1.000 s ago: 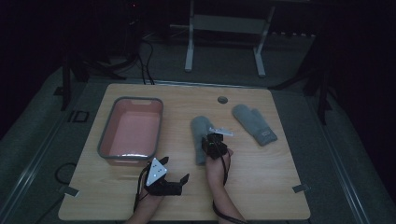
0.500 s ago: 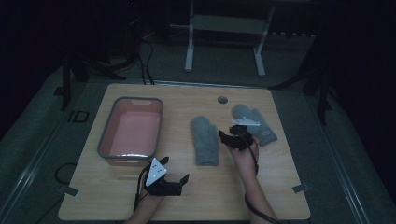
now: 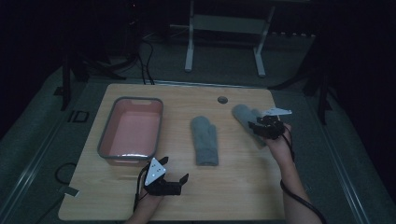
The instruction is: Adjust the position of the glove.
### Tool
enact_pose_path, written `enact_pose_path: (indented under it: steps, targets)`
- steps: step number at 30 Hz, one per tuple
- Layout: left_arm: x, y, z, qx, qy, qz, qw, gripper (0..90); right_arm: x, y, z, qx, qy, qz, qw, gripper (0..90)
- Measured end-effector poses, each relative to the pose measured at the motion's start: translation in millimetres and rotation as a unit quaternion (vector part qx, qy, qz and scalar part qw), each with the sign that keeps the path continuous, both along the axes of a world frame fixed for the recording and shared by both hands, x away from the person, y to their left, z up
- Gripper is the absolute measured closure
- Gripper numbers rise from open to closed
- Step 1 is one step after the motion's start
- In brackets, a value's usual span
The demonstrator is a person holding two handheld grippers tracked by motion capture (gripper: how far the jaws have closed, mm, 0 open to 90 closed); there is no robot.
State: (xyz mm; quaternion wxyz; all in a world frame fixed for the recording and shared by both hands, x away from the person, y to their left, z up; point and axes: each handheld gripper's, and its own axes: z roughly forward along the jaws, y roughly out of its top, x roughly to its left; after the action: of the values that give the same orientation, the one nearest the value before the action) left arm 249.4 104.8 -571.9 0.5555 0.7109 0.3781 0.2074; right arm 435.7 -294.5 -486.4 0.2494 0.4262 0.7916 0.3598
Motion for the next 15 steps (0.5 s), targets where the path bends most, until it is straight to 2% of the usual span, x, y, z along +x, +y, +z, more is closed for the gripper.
enact_pose_path:
  steps: [5,8,10,12,15]
  targets:
    - [-0.9,-1.4,0.0,0.004,-0.005,-0.005,1.0000,0.2,15.5,-12.4,-8.7,-0.007,0.017,-0.007,0.9998,53.1]
    - [-1.3,-1.3,0.0,0.002,-0.005,-0.009,0.9999,0.2,26.3,-16.4,-20.6,-0.019,0.030,-0.010,0.9993,51.3]
    - [-1.4,-1.2,0.0,0.002,-0.006,-0.009,0.9999,0.2,31.7,-19.4,-28.8,-0.010,0.041,-0.018,0.9990,49.8]
    - [-2.0,-2.0,0.1,0.005,-0.008,-0.010,0.9999,0.2,33.7,-21.9,-36.8,-0.002,0.038,-0.023,0.9990,49.5]
    - [-2.8,-2.9,0.2,0.010,-0.011,-0.010,0.9998,0.2,37.0,-21.4,-48.2,-0.031,0.039,-0.028,0.9984,49.4]
